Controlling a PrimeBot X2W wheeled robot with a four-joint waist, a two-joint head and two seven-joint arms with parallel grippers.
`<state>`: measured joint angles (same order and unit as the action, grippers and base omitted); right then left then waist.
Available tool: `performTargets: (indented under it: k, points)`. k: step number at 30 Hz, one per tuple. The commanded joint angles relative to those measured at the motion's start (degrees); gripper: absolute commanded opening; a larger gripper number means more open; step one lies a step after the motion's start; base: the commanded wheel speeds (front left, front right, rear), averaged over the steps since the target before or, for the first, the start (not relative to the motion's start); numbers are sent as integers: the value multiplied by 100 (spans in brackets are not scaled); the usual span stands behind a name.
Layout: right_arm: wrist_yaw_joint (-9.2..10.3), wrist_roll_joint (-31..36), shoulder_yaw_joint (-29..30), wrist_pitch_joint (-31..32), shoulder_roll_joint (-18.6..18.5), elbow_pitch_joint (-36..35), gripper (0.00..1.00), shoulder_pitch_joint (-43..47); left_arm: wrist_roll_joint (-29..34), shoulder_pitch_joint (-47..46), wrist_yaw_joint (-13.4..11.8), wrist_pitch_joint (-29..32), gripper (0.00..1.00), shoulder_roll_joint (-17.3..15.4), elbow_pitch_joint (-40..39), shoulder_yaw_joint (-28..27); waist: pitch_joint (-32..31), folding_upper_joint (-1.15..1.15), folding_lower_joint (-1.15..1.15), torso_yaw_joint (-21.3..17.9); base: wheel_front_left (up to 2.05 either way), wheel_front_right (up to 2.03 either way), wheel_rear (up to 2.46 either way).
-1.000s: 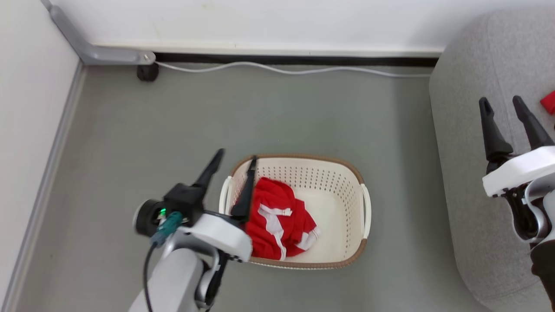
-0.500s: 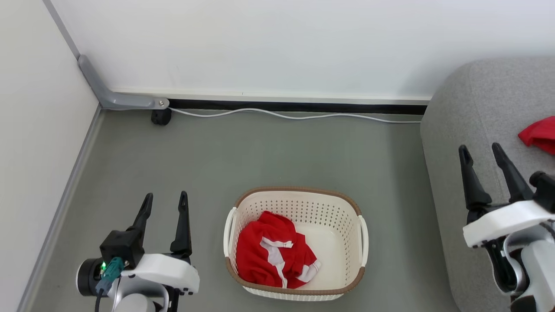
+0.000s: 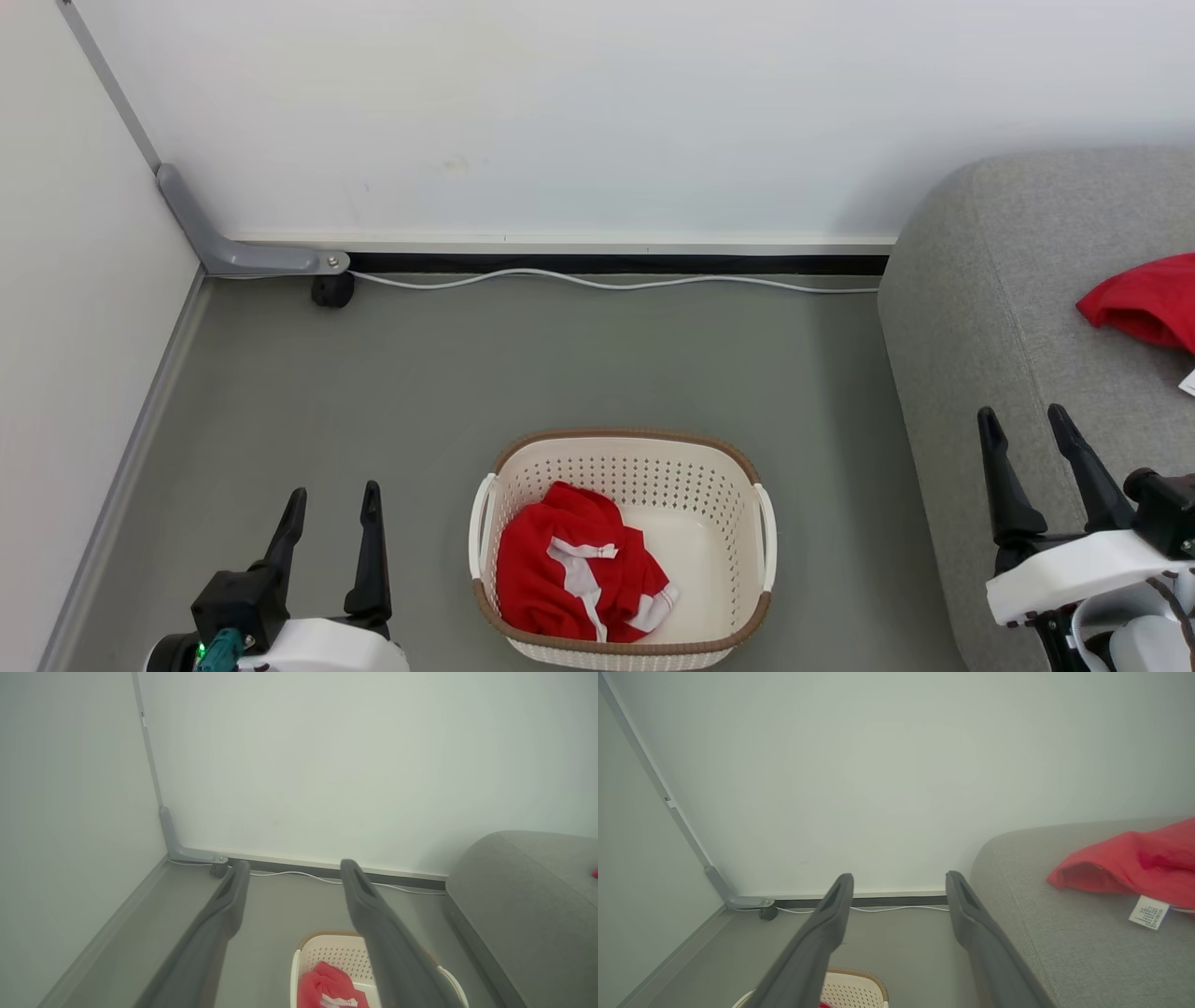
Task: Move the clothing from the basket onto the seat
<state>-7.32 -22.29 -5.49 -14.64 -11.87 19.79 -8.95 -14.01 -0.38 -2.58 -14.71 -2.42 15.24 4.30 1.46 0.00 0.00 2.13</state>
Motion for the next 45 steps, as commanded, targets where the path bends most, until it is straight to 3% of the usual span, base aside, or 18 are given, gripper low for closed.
performTargets:
  k: [1, 26, 32, 45]
  points:
    - [-17, 76, -61, -36, -46, -161, 100, -24, 60, -76, 7, -29, 100, -45, -177, -203, -10, 0, 0, -7, 0, 0, 0]
    - [-17, 234, 9, -36, 50, -182, 100, 14, -25, -59, -4, -29, 100, -45, -234, 165, 113, 0, 0, -53, 0, 0, 0]
    - [-17, 182, -15, -36, -76, -363, 100, -150, -164, -235, -82, -29, 100, -45, -249, 503, 575, 0, 0, -83, 0, 0, 0]
    - [-17, -97, -110, -36, -504, -782, 100, -874, -568, -1111, -524, -29, 100, -45, 5, 1554, 1920, 0, 0, -175, 0, 0, 0]
